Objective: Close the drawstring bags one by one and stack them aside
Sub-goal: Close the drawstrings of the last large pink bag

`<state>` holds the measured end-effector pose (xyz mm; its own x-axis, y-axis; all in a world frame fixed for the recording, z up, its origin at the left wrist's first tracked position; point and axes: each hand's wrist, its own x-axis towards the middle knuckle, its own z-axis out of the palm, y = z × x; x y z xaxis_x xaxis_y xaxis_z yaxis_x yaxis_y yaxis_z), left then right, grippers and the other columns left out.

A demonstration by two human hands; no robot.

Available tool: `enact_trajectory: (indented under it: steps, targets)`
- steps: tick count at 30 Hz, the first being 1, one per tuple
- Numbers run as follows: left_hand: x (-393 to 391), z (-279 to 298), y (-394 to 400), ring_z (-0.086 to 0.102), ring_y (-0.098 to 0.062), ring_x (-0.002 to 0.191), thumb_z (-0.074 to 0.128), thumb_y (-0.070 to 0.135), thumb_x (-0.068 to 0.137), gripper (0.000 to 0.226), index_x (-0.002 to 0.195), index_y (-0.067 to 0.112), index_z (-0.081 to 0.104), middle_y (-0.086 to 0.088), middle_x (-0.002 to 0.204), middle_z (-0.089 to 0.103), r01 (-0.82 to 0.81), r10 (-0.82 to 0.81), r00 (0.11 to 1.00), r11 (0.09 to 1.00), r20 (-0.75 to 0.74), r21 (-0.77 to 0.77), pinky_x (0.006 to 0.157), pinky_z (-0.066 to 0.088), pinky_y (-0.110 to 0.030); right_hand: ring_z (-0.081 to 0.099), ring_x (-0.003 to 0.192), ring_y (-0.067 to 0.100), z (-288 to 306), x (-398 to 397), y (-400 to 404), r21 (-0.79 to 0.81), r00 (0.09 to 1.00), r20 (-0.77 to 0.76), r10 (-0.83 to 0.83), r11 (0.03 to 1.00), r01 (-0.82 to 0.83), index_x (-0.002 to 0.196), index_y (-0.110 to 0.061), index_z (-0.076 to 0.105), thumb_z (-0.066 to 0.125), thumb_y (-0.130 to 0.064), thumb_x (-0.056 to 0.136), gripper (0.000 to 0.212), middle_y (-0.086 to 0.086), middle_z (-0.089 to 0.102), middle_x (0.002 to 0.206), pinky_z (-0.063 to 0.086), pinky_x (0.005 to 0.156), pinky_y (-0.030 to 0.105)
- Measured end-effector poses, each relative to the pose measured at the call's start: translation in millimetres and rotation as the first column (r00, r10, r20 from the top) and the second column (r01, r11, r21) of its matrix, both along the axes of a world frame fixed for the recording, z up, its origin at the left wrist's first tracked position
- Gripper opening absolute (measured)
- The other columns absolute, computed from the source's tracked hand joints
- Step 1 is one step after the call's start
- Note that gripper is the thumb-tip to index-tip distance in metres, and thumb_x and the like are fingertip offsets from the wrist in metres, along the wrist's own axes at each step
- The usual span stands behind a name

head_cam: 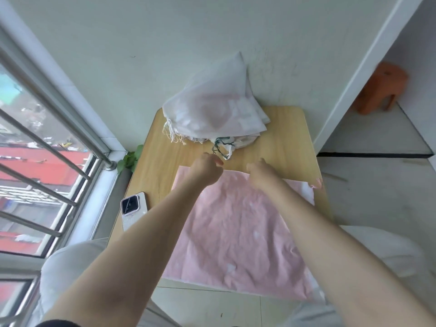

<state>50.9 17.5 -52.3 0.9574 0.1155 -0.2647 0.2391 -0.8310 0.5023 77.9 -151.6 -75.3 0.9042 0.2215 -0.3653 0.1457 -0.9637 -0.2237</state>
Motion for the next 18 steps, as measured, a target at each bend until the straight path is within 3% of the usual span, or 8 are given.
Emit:
enact_trajectory:
  steps: [2, 4, 7, 10, 12, 14, 16, 18]
  targets:
    - [-5, -4, 0, 0.051, -0.024, 0.12, 0.06, 0.015, 0.088, 0.038, 0.125, 0.021, 0.065, -0.005, 0.129, 0.055, 0.114, -0.116, 0.992, 0.992, 0.055, 0.05, 0.098, 0.04, -0.03, 0.055, 0.078, 0.027, 2, -4, 4, 0.113, 0.995, 0.067, 0.074, 0.99, -0.081, 0.109, -0.011, 0.059, 0.051, -0.009, 0.093, 0.017, 0.015, 0.043, 0.126, 0.04, 0.068, 0.029]
    - [-5, -3, -1, 0.051, -0.023, 0.119, 0.064, 0.02, 0.087, 0.035, 0.122, 0.021, 0.067, -0.005, 0.124, 0.059, 0.171, -0.179, 0.981, 0.98, 0.077, 0.101, 0.098, 0.042, -0.032, 0.054, 0.074, 0.028, 11, -9, 10, 0.247, 0.979, 0.175, 0.104, 0.958, -0.146, 0.103, -0.012, 0.058, 0.056, -0.021, 0.094, 0.013, 0.012, 0.043, 0.115, 0.037, 0.064, 0.03]
    - [-1, 8, 0, 0.062, -0.022, 0.094, 0.062, 0.024, 0.088, 0.012, 0.092, 0.021, 0.073, 0.001, 0.094, 0.066, 0.074, -0.087, 0.987, 0.992, 0.134, 0.101, 0.072, 0.047, -0.029, 0.058, 0.085, 0.034, 27, -8, 17, 0.319, 0.929, 0.352, 0.115, 0.918, -0.234, 0.111, -0.013, 0.054, 0.044, 0.0, 0.087, 0.028, 0.012, 0.041, 0.116, 0.047, 0.067, 0.038]
    - [-1, 14, 14, 0.06, -0.019, 0.082, 0.062, 0.024, 0.088, 0.011, 0.081, 0.021, 0.071, 0.005, 0.081, 0.061, -0.044, 0.043, 0.984, 0.999, 0.172, 0.003, 0.063, 0.038, -0.025, 0.058, 0.087, 0.036, 41, -2, 19, 0.373, 0.885, 0.458, -0.084, 0.922, -0.106, 0.131, -0.015, 0.041, 0.045, 0.007, 0.084, 0.052, 0.013, 0.036, 0.131, 0.044, 0.06, 0.038]
    - [-7, 17, 25, 0.057, -0.018, 0.078, 0.063, 0.023, 0.089, 0.011, 0.086, 0.017, 0.072, 0.004, 0.08, 0.061, -0.104, 0.113, 0.979, 0.993, 0.171, -0.063, 0.064, 0.04, -0.026, 0.058, 0.093, 0.037, 49, 3, 12, 0.473, 0.851, 0.393, -0.349, 0.87, 0.139, 0.138, -0.012, 0.033, 0.052, -0.001, 0.086, 0.057, 0.016, 0.035, 0.137, 0.04, 0.061, 0.034]
    - [-16, 17, 37, 0.061, -0.021, 0.073, 0.064, 0.023, 0.089, 0.009, 0.085, 0.019, 0.071, 0.004, 0.077, 0.062, -0.144, 0.164, 0.975, 0.98, 0.147, -0.139, 0.067, 0.048, -0.028, 0.058, 0.102, 0.04, 49, 12, 1, 0.539, 0.81, 0.202, -0.55, 0.753, 0.377, 0.137, -0.006, 0.032, 0.059, -0.011, 0.087, 0.057, 0.018, 0.036, 0.139, 0.044, 0.068, 0.035]
    - [-25, 11, 47, 0.069, -0.024, 0.067, 0.066, 0.022, 0.089, 0.006, 0.086, 0.019, 0.07, 0.004, 0.077, 0.065, -0.171, 0.193, 0.978, 0.96, 0.082, -0.219, 0.071, 0.055, -0.029, 0.061, 0.102, 0.042, 46, 22, -5, 0.512, 0.774, 0.012, -0.633, 0.669, 0.539, 0.135, -0.003, 0.033, 0.059, -0.013, 0.086, 0.056, 0.019, 0.037, 0.14, 0.055, 0.071, 0.041]
    - [-34, 2, 56, 0.072, -0.025, 0.065, 0.067, 0.02, 0.089, 0.004, 0.09, 0.016, 0.069, 0.001, 0.084, 0.068, -0.198, 0.201, 0.979, 0.929, -0.025, -0.313, 0.075, 0.059, -0.033, 0.067, 0.089, 0.038, 43, 25, -2, 0.487, 0.778, -0.09, -0.622, 0.654, 0.579, 0.134, -0.004, 0.037, 0.057, -0.011, 0.083, 0.055, 0.017, 0.043, 0.135, 0.058, 0.052, 0.038]
